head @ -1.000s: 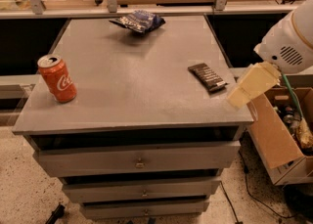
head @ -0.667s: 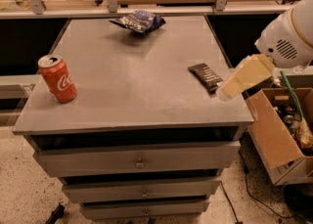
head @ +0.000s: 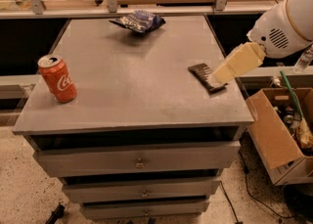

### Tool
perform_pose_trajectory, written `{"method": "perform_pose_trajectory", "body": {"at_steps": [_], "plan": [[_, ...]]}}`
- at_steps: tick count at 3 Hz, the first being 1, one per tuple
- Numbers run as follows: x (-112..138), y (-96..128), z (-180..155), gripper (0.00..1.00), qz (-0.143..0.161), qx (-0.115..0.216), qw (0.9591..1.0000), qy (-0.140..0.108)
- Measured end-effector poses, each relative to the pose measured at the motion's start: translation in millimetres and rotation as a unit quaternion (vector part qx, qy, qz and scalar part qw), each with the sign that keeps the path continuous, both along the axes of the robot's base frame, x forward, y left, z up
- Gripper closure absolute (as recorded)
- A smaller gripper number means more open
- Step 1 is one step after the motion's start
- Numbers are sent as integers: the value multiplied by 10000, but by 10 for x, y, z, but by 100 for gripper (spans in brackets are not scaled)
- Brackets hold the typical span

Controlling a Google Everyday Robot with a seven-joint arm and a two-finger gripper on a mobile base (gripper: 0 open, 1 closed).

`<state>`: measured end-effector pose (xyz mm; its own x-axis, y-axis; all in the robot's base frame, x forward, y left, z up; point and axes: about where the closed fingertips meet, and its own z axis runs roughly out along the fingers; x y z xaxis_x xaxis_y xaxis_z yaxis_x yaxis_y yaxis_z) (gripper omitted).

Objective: Move blue plastic bottle near blue chip bag

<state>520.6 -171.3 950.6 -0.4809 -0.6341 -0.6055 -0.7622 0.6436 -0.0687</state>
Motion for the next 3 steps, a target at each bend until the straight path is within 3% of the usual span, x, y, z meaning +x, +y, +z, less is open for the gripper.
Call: {"method": "perform_pose_trajectory", "body": {"at_steps": [1, 2, 3], "plan": [[0, 1, 0, 0, 1, 0, 10000, 0], [-34, 121, 21, 0, 384, 199, 9991, -20], [-141, 462, 52, 0, 1058, 368, 9937, -57]]}}
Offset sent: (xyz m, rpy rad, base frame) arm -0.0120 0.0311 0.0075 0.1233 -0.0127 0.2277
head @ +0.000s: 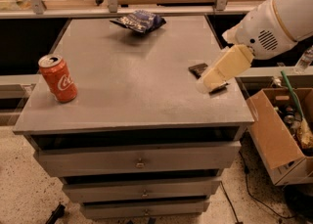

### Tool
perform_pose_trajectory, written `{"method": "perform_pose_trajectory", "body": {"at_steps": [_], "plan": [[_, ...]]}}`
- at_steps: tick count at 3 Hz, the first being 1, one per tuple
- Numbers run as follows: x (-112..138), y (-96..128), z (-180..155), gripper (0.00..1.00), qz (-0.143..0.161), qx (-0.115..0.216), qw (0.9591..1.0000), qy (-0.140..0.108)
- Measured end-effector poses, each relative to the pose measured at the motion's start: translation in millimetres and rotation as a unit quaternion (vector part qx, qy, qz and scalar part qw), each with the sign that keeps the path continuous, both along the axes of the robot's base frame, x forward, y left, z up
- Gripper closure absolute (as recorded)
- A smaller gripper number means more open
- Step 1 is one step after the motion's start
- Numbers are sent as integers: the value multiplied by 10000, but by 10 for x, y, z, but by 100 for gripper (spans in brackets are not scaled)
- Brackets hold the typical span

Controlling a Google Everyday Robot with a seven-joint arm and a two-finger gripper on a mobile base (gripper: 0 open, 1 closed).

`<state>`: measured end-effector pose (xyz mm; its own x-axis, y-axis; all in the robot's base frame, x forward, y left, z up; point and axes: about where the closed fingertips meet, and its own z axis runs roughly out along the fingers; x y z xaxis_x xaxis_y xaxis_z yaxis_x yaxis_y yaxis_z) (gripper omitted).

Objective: Move blue plastic bottle near blue chip bag

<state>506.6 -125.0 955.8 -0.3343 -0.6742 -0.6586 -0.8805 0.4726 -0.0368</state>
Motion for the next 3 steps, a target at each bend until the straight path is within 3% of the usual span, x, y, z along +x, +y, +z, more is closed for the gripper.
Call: {"method": "perform_pose_trajectory", "body": {"at_steps": [1, 3], "plan": [[-75, 384, 28, 0, 445, 98, 9989, -55], [-174, 1009, 76, 0, 825, 8, 9963, -228]]}}
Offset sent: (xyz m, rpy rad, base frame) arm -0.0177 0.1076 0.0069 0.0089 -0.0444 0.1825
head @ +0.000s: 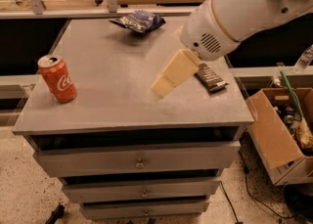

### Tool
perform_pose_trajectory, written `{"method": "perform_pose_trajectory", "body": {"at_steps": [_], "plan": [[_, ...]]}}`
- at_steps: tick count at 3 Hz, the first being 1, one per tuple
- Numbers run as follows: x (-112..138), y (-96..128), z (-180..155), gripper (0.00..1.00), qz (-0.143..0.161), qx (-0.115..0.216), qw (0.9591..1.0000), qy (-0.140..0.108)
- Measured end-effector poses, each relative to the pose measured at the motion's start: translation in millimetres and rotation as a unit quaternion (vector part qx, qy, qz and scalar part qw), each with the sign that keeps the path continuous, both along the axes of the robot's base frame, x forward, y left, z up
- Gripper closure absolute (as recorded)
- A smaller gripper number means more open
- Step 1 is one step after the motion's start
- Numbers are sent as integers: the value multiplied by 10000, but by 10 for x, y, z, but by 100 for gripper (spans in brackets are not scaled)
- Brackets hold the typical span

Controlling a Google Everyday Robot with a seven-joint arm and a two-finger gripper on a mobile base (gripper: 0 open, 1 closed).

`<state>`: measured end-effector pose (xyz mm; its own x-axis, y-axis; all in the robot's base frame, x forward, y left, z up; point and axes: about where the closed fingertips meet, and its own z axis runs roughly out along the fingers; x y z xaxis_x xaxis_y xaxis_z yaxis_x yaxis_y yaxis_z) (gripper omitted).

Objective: Move blue plastic bottle near blue chip bag

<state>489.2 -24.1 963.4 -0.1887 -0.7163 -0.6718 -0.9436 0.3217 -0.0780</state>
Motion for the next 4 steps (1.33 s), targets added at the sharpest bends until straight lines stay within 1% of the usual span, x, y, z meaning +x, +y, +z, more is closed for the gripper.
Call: {"method": "perform_pose_trajectory", "body": {"at_steps": [1, 2, 3, 4], "plan": [[-28, 376, -1, 0, 73, -120, 9998, -104], [-2, 792, -12, 0, 207, -274, 9992, -204], [129, 1113, -51, 0, 184, -331, 9991, -178], [284, 1368, -97, 0, 312, -179, 9994, -2]]}}
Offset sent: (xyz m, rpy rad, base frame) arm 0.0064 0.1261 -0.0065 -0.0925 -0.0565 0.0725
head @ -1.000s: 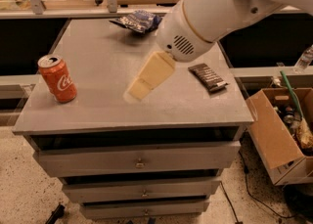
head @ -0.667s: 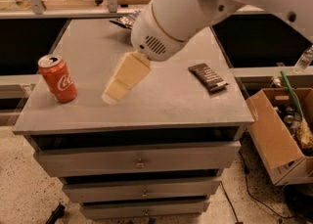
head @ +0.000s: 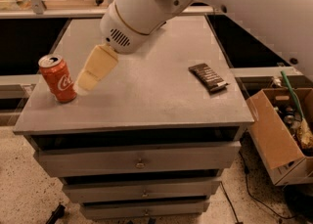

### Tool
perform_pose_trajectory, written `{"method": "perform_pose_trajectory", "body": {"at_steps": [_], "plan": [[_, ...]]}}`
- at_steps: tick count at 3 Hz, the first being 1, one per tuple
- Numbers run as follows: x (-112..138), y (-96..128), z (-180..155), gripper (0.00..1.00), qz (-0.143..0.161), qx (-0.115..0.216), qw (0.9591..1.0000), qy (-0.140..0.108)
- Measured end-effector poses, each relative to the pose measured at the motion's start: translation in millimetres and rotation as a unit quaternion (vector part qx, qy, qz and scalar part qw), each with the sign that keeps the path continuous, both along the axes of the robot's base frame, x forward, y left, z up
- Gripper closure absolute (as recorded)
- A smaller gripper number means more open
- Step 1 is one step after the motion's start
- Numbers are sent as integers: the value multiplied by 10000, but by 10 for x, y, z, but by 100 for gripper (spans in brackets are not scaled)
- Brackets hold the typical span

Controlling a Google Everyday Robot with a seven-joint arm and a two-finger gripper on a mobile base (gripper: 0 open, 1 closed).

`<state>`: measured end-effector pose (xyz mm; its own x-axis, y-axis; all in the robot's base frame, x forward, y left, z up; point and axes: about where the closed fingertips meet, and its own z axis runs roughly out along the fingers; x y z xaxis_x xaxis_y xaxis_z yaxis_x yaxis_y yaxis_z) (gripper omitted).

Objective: Move blue plastic bottle near blue chip bag

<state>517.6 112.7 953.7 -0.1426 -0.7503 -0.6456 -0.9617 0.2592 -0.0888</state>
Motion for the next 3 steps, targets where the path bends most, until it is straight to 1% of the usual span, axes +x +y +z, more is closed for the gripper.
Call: {"method": "perform_pose_trajectory", "body": {"at_steps": [1, 2, 3], "plan": [[205, 115, -99, 0, 100, 381, 9989, 270], [392, 173, -228, 0, 237, 1026, 9928, 577], [495, 204, -308, 0, 485, 1702, 9809, 805]]}}
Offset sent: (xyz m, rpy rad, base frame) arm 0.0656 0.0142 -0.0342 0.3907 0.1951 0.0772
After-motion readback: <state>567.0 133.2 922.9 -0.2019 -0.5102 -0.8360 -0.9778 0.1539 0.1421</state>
